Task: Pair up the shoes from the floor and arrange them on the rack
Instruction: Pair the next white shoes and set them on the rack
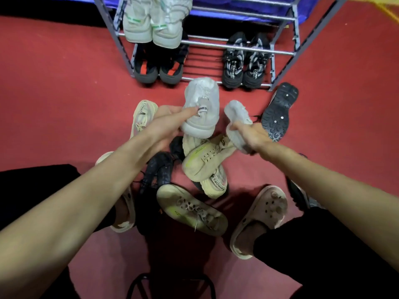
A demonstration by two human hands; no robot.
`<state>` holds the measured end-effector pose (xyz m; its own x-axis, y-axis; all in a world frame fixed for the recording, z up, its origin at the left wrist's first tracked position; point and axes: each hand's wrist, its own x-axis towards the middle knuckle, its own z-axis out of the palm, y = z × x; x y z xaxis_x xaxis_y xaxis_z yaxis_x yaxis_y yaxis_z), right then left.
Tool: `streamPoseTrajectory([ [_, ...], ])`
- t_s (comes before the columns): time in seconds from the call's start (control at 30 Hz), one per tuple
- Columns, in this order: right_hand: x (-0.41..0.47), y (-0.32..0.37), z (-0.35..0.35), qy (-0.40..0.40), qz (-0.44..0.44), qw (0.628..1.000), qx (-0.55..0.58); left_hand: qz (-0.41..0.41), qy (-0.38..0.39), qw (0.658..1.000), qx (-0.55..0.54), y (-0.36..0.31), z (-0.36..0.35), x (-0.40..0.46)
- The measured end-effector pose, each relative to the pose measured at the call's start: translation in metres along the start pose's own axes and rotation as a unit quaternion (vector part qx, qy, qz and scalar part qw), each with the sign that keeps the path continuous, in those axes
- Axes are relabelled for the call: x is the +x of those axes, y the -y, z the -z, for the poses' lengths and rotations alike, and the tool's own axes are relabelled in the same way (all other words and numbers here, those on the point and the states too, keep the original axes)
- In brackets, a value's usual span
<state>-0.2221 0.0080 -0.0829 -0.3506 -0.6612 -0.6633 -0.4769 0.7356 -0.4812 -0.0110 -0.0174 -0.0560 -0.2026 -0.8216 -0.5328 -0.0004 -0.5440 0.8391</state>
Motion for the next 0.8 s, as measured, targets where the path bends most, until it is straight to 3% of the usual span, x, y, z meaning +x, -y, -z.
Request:
streamPoseTrajectory([
  [0.17, 0.012, 0.010, 0.071, -0.136, 0.064, 0.986, -0.069, -0.087, -0.039, 0.995, 0.018, -0.038, -0.030, 0.012],
  [0.33, 0.031, 0.032, 0.107, -0.164, 0.112, 0.978, -0.064, -0.145, -0.053, 0.983, 0.102, -0.066, -0.059, 0.041],
  [0.57, 0.073, 0.066, 0.115, -0.231, 0.130, 0.961, -0.073, -0.087, -0.005, 0.995, -0.052, -0.082, -0.087, 0.096],
  [0.8, 0.132, 0.093, 0.119, -0.276, 0.152, 0.946, -0.075, -0.063, 0.009, 0.991, -0.117, -0.101, -0.096, 0.157],
])
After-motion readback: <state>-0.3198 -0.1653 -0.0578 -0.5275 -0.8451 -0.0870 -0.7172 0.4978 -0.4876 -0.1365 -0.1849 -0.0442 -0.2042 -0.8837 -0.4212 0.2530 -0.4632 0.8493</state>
